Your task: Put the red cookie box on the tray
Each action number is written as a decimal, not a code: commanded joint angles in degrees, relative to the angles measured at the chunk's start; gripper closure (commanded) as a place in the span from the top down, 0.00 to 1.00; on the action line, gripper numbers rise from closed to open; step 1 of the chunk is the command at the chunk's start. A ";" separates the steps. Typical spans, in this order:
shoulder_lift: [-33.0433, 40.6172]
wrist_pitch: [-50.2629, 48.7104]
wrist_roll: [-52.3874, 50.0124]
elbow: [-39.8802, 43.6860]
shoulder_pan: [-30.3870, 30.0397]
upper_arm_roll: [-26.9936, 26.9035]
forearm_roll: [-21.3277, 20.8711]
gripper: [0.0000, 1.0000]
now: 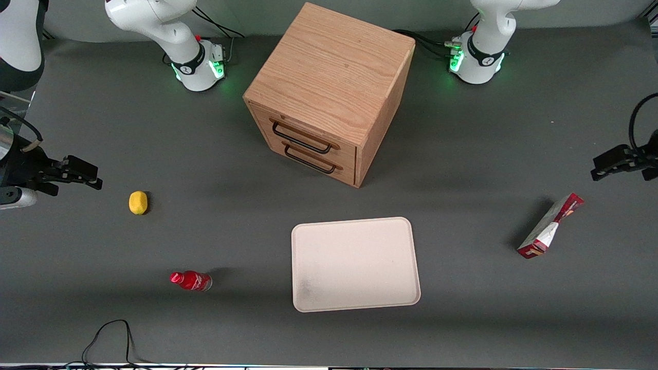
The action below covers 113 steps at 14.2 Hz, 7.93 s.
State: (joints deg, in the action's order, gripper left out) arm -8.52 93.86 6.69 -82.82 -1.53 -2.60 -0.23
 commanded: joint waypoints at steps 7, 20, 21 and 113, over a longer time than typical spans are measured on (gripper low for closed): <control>0.26 0.28 35.11 0.03 -7.18 0.31 -0.21 1.00; -8.52 10.79 50.00 -8.39 -7.00 0.93 -1.88 1.00; -8.88 13.95 50.00 -10.94 -7.00 0.93 -1.88 1.00; -43.78 24.89 -38.77 18.66 25.78 3.21 -0.04 1.00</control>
State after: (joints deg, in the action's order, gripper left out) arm -54.24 119.78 -31.88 -63.30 24.32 0.57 -0.32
